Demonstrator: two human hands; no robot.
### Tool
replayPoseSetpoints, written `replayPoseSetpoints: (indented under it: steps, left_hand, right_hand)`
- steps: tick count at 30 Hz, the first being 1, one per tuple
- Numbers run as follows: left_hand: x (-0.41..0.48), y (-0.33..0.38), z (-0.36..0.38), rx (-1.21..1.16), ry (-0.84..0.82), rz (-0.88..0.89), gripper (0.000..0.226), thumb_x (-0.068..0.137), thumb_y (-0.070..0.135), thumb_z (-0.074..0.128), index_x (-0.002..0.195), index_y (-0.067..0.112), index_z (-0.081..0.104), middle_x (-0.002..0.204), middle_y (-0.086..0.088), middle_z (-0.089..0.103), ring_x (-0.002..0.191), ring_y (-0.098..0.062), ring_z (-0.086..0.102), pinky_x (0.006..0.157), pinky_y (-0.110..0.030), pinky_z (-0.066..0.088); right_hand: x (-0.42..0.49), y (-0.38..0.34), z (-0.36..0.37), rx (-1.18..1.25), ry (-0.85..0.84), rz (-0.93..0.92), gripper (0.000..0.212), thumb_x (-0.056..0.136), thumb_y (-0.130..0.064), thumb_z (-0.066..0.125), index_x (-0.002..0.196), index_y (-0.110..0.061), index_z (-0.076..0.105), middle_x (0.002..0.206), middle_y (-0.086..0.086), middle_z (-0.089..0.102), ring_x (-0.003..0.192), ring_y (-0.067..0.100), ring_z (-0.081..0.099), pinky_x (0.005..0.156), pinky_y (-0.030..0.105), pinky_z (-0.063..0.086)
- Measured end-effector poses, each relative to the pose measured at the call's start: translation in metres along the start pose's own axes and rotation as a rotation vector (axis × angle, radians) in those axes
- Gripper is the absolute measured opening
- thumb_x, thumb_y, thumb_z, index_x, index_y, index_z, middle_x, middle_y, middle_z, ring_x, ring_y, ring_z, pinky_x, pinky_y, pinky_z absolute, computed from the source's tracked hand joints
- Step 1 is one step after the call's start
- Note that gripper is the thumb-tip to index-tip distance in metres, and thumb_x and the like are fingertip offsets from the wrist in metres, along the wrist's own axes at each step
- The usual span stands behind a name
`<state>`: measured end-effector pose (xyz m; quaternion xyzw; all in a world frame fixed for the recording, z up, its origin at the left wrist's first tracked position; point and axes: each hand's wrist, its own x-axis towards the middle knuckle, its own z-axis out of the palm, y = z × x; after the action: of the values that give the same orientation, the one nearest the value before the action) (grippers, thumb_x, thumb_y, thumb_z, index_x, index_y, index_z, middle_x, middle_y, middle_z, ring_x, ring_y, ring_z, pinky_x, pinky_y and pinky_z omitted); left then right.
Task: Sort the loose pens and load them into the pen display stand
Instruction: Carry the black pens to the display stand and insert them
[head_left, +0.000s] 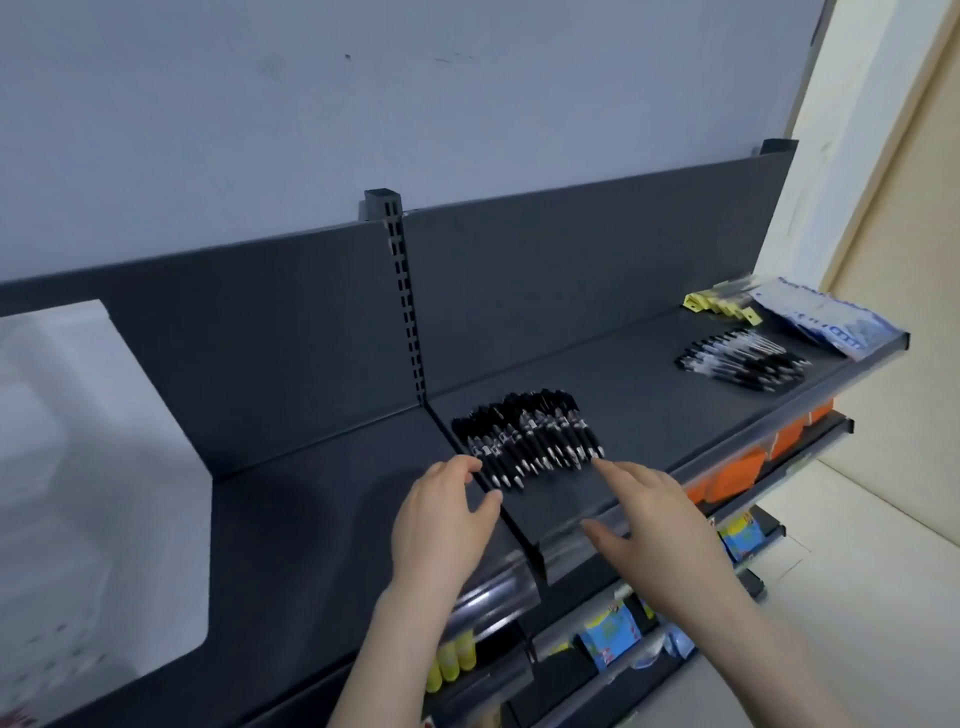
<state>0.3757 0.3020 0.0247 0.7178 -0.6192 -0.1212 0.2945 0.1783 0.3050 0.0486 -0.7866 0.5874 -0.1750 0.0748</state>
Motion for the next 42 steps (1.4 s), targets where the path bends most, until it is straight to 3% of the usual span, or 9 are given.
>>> replayPoseSetpoints:
  steps: [10, 17, 22, 26, 29, 36, 42]
  left_hand:
    - [0.099, -0.023, 0.047, 0.067, -0.060, -0.184, 0.052, 0.093, 0.038, 0.056, 0.139, 0.022, 0.040, 0.129, -0.001, 0.055, 0.114, -0.017, 0.055, 0.080, -0.031, 0.051]
    - [0.126, -0.019, 0.064, 0.191, -0.073, -0.284, 0.067, 0.085, 0.049, 0.062, 0.141, 0.022, 0.035, 0.128, -0.001, 0.053, 0.118, -0.021, 0.050, 0.077, -0.032, 0.046]
    - [0.137, -0.006, 0.067, 0.290, -0.113, -0.384, 0.063, 0.080, 0.049, 0.066, 0.129, 0.020, 0.041, 0.113, -0.001, 0.057, 0.102, -0.021, 0.059, 0.064, -0.030, 0.044]
    - [0.148, 0.005, 0.070, 0.335, -0.164, -0.470, 0.058, 0.078, 0.048, 0.068, 0.120, 0.017, 0.043, 0.109, -0.001, 0.055, 0.096, -0.020, 0.061, 0.061, -0.030, 0.044]
    - [0.155, 0.008, 0.073, 0.355, -0.185, -0.525, 0.054, 0.078, 0.045, 0.069, 0.117, 0.015, 0.046, 0.103, 0.000, 0.058, 0.090, -0.019, 0.061, 0.060, -0.029, 0.045]
    - [0.159, 0.010, 0.080, 0.347, -0.179, -0.592, 0.042, 0.080, 0.038, 0.070, 0.109, 0.013, 0.051, 0.076, 0.004, 0.052, 0.070, -0.016, 0.055, 0.052, -0.026, 0.040]
    - [0.160, 0.011, 0.082, 0.314, -0.165, -0.610, 0.030, 0.079, 0.035, 0.069, 0.094, 0.015, 0.052, 0.075, 0.004, 0.055, 0.063, -0.013, 0.053, 0.047, -0.025, 0.038]
  right_hand:
    - [0.087, 0.028, 0.032, 0.022, -0.058, 0.075, 0.062, 0.091, -0.038, 0.058, 0.146, -0.021, 0.034, 0.143, -0.007, 0.044, 0.133, 0.015, 0.037, 0.107, 0.025, 0.032]
    - [0.129, 0.059, 0.048, 0.106, -0.099, 0.148, 0.057, 0.087, -0.030, 0.063, 0.140, -0.019, 0.045, 0.137, -0.001, 0.052, 0.127, 0.022, 0.045, 0.101, 0.030, 0.038]
    - [0.160, 0.078, 0.058, 0.129, -0.139, 0.194, 0.051, 0.089, -0.024, 0.059, 0.137, -0.018, 0.047, 0.132, 0.005, 0.055, 0.121, 0.026, 0.050, 0.090, 0.032, 0.045]
    - [0.187, 0.082, 0.066, 0.120, -0.174, 0.213, 0.033, 0.085, -0.019, 0.053, 0.118, -0.017, 0.059, 0.109, 0.010, 0.062, 0.098, 0.030, 0.058, 0.070, 0.034, 0.048]
    - [0.201, 0.083, 0.071, 0.077, -0.246, 0.245, 0.023, 0.083, -0.024, 0.054, 0.102, -0.012, 0.057, 0.103, 0.010, 0.058, 0.090, 0.031, 0.057, 0.066, 0.034, 0.048]
    - [0.219, 0.083, 0.071, 0.082, -0.348, 0.297, 0.033, 0.081, -0.028, 0.058, 0.106, -0.008, 0.054, 0.107, 0.013, 0.057, 0.090, 0.031, 0.060, 0.065, 0.030, 0.043]
    - [0.221, 0.088, 0.073, 0.072, -0.336, 0.292, 0.017, 0.087, -0.023, 0.053, 0.092, -0.009, 0.043, 0.090, 0.006, 0.056, 0.078, 0.025, 0.049, 0.065, 0.030, 0.040]
